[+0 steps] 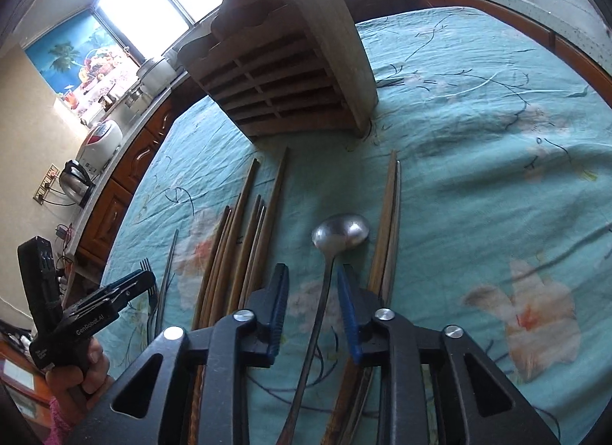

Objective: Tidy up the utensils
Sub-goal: 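Grasp the metal spoon with the right tool while the left tool grasps the fork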

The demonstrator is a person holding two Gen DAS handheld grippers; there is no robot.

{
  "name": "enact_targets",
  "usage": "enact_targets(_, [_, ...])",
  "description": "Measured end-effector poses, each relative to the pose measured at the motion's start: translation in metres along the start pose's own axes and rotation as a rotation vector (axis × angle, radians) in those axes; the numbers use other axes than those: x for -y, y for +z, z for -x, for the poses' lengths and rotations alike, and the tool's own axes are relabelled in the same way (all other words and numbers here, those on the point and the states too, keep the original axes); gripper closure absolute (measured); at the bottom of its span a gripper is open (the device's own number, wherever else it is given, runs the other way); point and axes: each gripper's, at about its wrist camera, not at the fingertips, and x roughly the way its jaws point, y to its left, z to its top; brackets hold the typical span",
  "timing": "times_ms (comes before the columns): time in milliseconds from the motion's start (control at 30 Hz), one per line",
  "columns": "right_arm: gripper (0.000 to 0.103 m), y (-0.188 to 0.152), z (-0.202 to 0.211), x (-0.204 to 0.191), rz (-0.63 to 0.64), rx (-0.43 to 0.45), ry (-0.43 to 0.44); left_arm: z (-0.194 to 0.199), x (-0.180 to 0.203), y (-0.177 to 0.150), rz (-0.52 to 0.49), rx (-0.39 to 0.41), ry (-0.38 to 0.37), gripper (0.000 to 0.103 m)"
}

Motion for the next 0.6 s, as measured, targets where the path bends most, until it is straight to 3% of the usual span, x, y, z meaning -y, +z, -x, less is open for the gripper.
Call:
enact_targets(67, [0.098,0.002,-0.004,0.003,-0.018,-0.011,0.012,0.0,0.001,0.001,-0.007,0.003,-0.005,0.092])
enact_targets(100, [0.099,0.004,-0.006,0.003,-0.021,-0.015,0.015,0.002,0.002,0.001,-0.013,0.012,-0.014,0.094])
enact_targets(200, [0.099,0.002,0.002,0.002,-0.02,0.007,0.033,0.01,0.004,0.002,-0.023,0.025,-0.012,0.101])
enact_targets(600, [0.101,0.005,0.061,-0.014,0.012,0.143,0.065,0.064,0.01,0.006,-0.04,0.127,-0.021,0.101])
